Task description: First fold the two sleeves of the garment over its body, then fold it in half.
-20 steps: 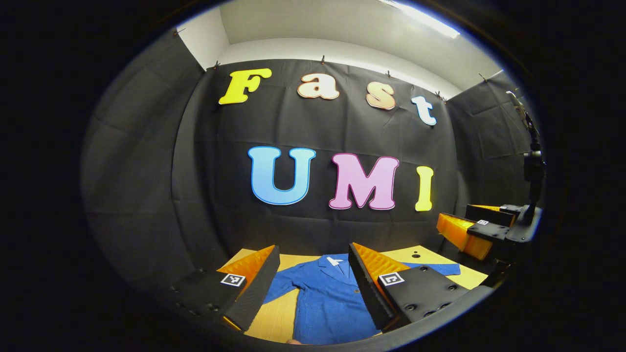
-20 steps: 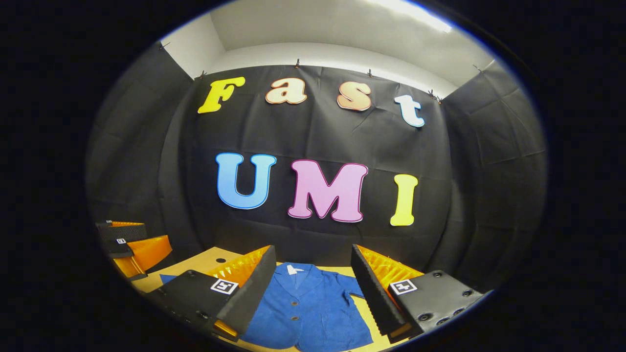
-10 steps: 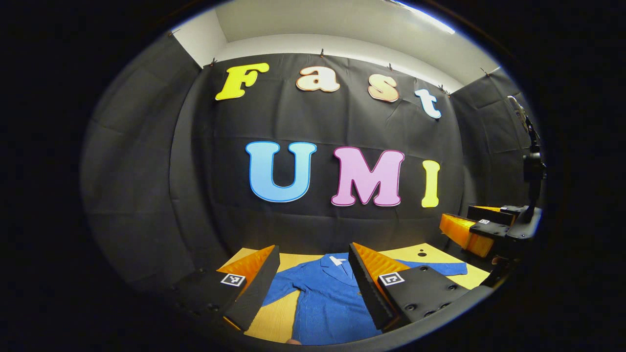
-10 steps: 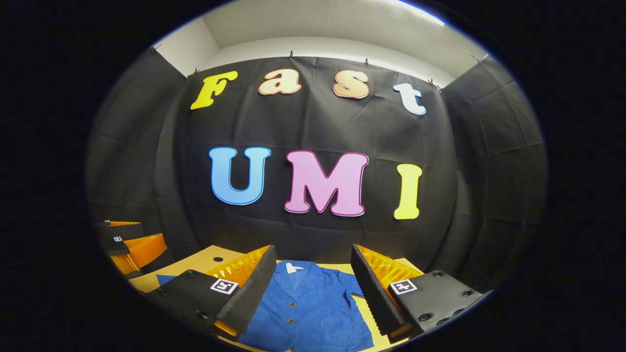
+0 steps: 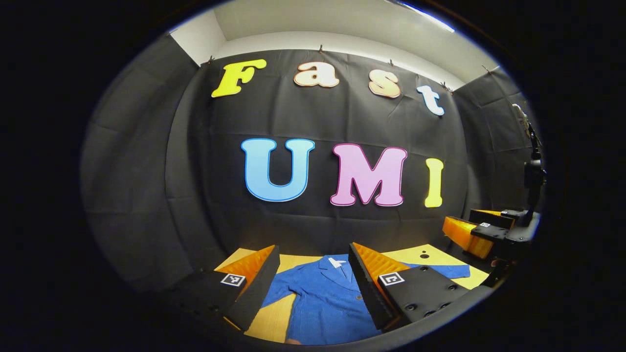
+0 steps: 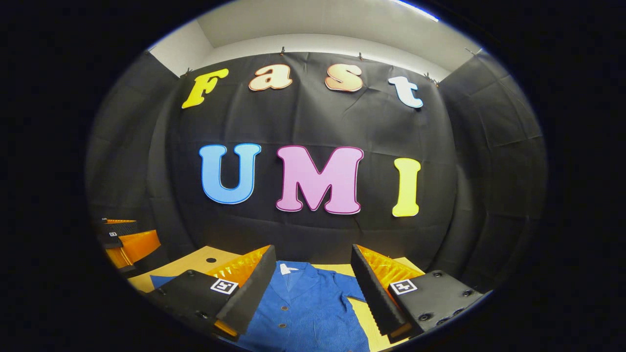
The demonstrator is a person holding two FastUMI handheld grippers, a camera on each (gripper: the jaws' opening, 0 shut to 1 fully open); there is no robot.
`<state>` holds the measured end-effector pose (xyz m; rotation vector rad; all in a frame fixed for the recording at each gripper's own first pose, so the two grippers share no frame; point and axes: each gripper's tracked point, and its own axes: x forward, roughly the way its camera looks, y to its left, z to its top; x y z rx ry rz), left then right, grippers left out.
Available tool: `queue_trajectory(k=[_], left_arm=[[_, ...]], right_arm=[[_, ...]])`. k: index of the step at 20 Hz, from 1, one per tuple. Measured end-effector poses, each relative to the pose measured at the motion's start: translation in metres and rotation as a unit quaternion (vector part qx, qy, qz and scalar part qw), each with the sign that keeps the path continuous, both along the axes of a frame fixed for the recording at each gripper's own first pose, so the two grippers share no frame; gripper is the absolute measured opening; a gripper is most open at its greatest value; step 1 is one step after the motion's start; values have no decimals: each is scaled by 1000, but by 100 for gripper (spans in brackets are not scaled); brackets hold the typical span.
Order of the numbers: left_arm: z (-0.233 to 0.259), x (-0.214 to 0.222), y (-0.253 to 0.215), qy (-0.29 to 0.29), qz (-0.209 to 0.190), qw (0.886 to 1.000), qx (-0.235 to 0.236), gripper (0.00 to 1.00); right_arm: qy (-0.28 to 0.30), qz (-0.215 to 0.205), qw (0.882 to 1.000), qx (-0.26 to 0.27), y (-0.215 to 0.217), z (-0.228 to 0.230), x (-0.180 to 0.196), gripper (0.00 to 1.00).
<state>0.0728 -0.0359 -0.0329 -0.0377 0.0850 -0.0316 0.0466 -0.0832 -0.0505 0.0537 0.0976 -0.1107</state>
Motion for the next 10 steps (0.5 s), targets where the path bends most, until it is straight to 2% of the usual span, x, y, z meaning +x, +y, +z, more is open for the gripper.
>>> queue_trajectory(k=[6, 10], left_arm=[[-5, 20, -8, 9, 5, 1000, 5, 81], [-12, 34, -21, 21, 1, 1000, 8, 81]], right_arm=[[15, -4, 1000, 1, -18, -21, 21, 96], [36, -26, 999, 2, -49, -47, 38, 96]])
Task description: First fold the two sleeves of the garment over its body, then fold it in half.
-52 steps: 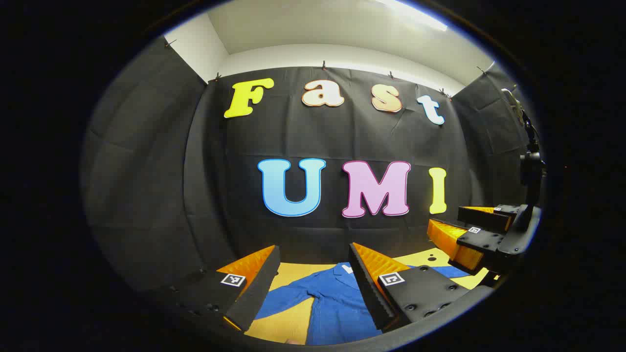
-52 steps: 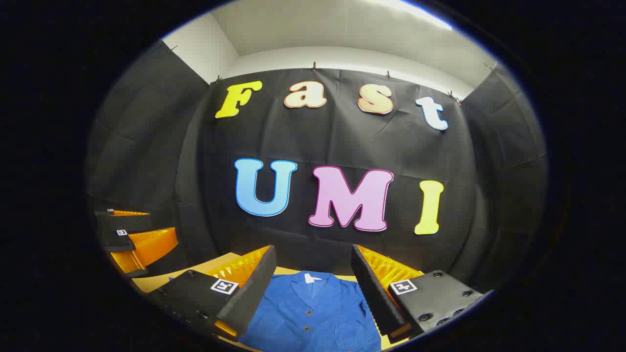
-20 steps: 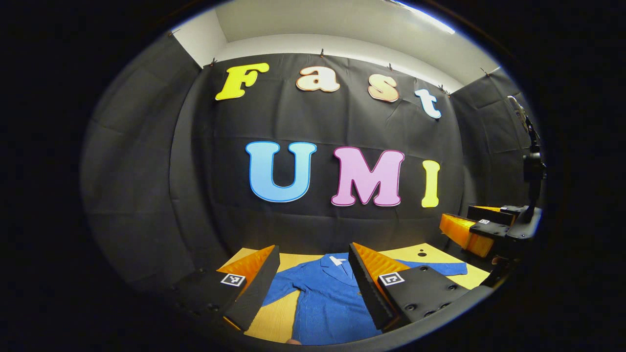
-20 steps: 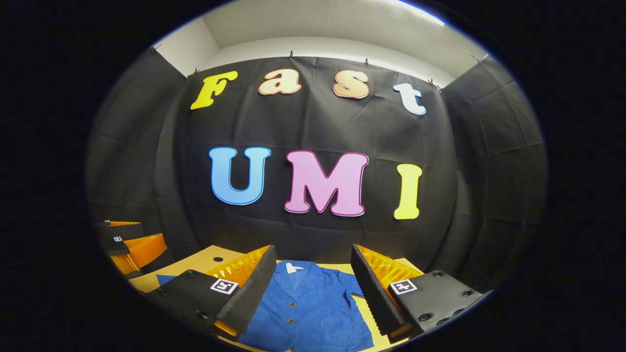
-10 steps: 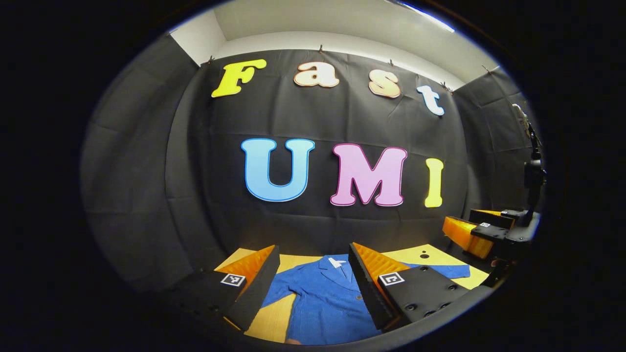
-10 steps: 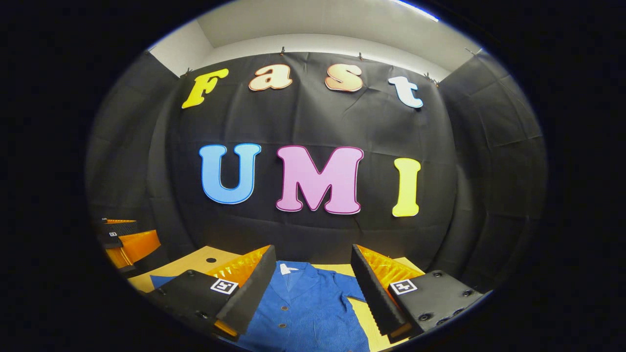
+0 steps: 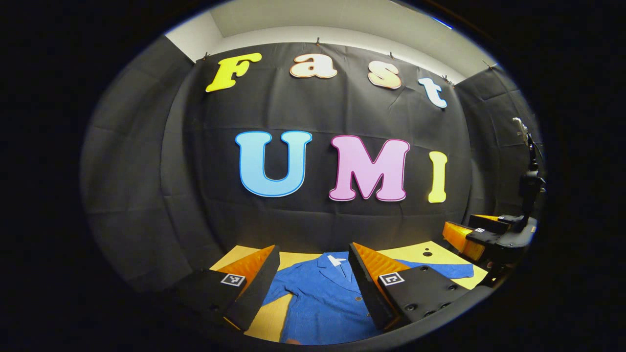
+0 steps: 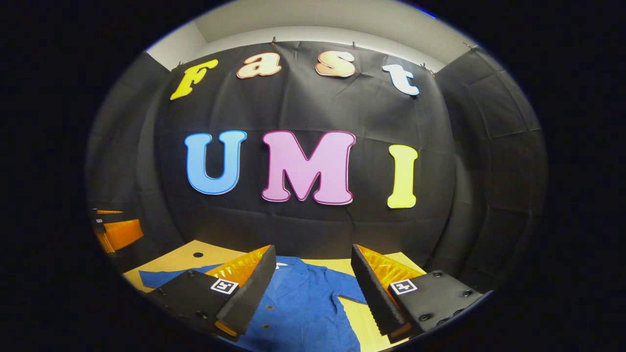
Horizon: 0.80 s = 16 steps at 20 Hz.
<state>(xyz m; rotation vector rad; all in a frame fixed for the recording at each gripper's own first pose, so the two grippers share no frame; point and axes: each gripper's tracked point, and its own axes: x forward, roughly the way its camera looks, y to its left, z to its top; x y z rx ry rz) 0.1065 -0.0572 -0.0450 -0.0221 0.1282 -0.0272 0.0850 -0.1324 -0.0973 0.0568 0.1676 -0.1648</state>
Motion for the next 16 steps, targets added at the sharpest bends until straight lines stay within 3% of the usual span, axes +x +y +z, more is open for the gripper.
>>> queue_trajectory(k=[4, 8, 14, 16], left_arm=[[-12, 13, -18, 20, -5, 1000, 7, 81], [-26, 25, -39, 44, -13, 999, 14, 81], [-54, 46, -83, 87, -40, 995, 31, 82], [-63, 51, -102, 101, -61, 992, 40, 82]], right_arm=[[21, -43, 999, -3, -55, -32, 16, 96], [49, -111, 992, -21, -140, -70, 25, 97], [123, -213, 969, -26, -258, -148, 6, 94], [155, -237, 959, -13, -278, -181, 4, 97]])
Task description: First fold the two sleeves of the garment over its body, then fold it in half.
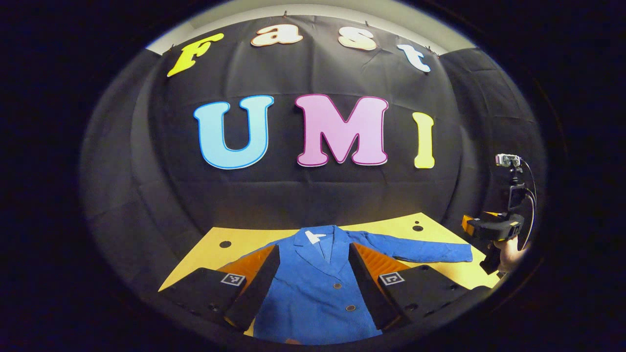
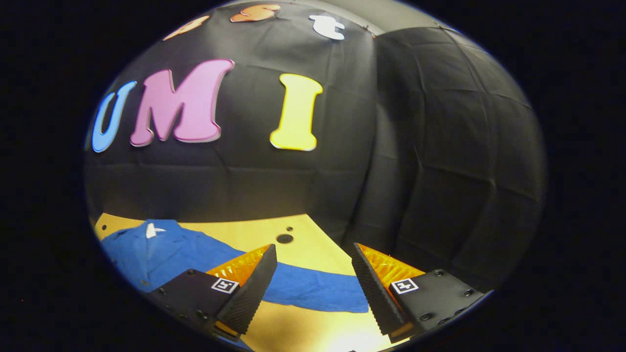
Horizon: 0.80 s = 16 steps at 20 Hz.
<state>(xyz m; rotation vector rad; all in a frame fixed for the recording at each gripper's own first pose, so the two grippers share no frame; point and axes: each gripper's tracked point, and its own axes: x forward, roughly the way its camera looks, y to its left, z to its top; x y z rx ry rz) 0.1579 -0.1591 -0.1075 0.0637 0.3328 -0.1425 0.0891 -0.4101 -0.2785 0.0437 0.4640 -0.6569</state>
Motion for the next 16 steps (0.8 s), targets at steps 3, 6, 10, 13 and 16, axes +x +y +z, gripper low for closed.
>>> queue_trajectory(k=[3, 6, 10, 13, 16], left_arm=[[-13, 4, -16, 21, -20, 1000, -1, 81], [-22, 8, -18, 39, -13, 999, -3, 82], [-25, 15, -22, 46, -5, 999, -4, 82], [-26, 17, -28, 47, -5, 999, -2, 82], [-29, 17, -32, 50, -4, 999, -4, 82]], right_arm=[[61, -32, 997, 30, -26, -57, -15, 94], [117, -62, 989, 64, -49, -110, -27, 98], [169, -117, 969, 139, -64, -156, -49, 96], [195, -152, 953, 176, -67, -175, -60, 99], [203, -151, 945, 207, -61, -194, -58, 99]])
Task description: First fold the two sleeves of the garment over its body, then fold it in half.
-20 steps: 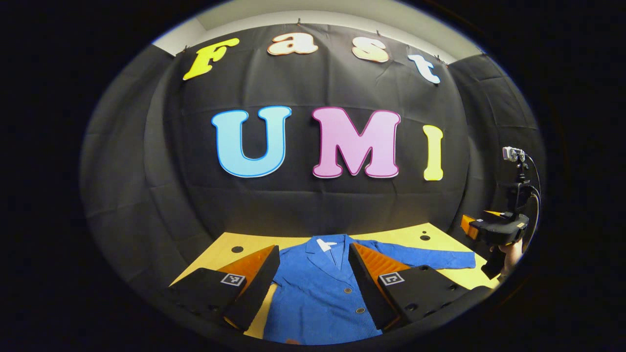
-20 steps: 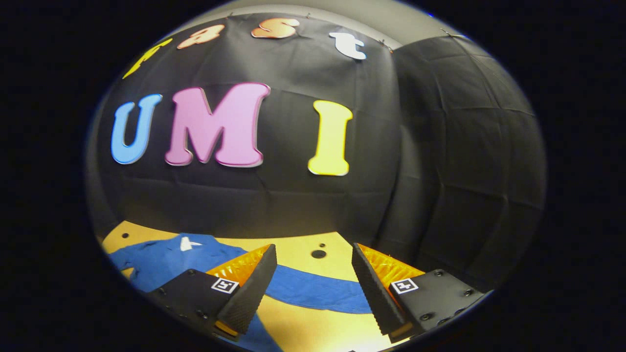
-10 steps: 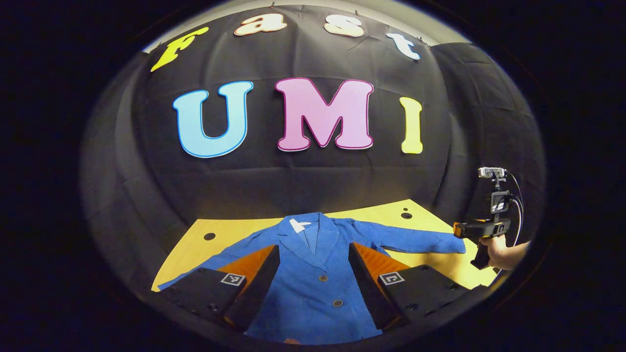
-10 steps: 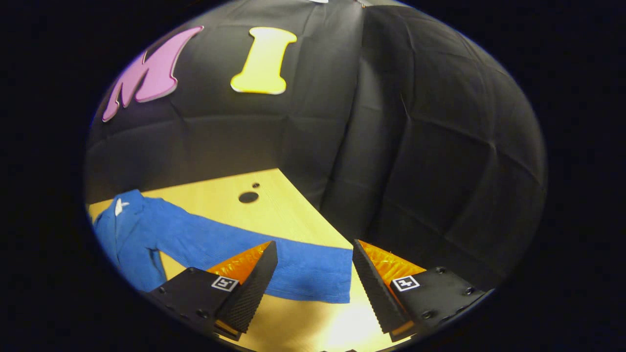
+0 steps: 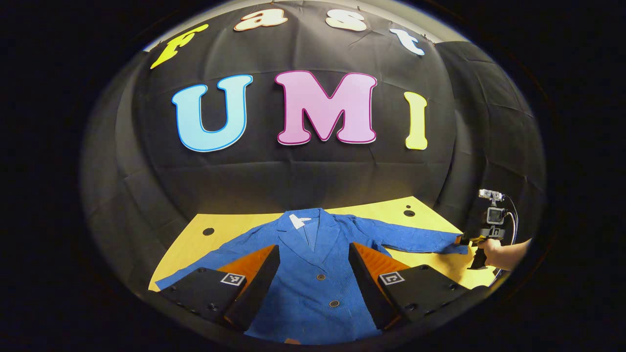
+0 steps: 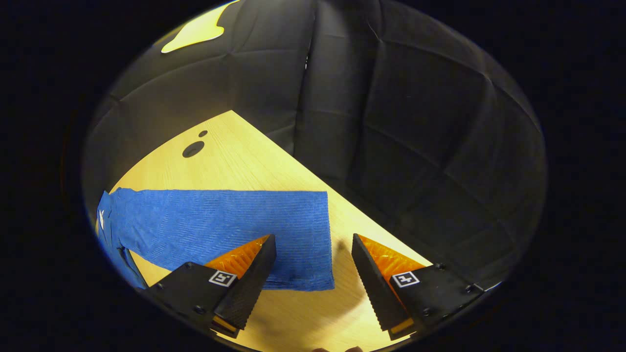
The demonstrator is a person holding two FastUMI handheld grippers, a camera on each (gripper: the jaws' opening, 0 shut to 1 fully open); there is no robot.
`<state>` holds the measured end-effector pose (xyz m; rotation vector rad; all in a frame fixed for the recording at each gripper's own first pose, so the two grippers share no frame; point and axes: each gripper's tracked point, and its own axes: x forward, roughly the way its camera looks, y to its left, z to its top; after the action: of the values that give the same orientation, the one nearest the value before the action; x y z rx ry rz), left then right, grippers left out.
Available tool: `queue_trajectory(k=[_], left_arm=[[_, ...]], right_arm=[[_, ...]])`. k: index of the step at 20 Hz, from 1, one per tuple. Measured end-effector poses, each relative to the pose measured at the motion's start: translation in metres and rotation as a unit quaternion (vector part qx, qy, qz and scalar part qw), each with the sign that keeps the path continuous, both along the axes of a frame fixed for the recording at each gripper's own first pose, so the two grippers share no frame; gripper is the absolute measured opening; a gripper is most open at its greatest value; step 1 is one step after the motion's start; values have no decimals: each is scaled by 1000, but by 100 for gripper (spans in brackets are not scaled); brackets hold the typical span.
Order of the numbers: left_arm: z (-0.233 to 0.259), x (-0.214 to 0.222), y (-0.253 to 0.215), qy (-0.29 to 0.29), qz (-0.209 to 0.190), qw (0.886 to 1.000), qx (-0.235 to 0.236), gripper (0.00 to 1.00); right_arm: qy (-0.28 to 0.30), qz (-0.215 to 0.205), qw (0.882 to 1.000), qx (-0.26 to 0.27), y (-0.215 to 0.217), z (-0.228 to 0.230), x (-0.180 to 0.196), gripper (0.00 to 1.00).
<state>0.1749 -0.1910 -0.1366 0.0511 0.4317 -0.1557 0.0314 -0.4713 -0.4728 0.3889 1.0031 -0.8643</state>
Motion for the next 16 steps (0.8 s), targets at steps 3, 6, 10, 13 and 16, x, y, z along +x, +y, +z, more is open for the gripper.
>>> queue_trajectory(k=[3, 6, 10, 13, 16], left_arm=[[0, 1, -2, 1, 2, 1000, -3, 82], [1, 1, -3, -1, 2, 1000, -6, 82], [1, -4, -2, -1, 4, 1000, -9, 81], [4, -8, 4, -3, 9, 1000, -13, 82], [6, -11, 13, -7, 15, 1000, -14, 82]], right_arm=[[-14, -4, 1000, 12, -1, -1, 7, 93], [-25, 0, 999, 24, 3, -2, 13, 58], [-19, -14, 999, 34, 5, -3, 22, 6], [-33, -2, 997, 66, 20, -2, 28, 1], [-58, 3, 998, 32, 22, 23, 41, 1]])
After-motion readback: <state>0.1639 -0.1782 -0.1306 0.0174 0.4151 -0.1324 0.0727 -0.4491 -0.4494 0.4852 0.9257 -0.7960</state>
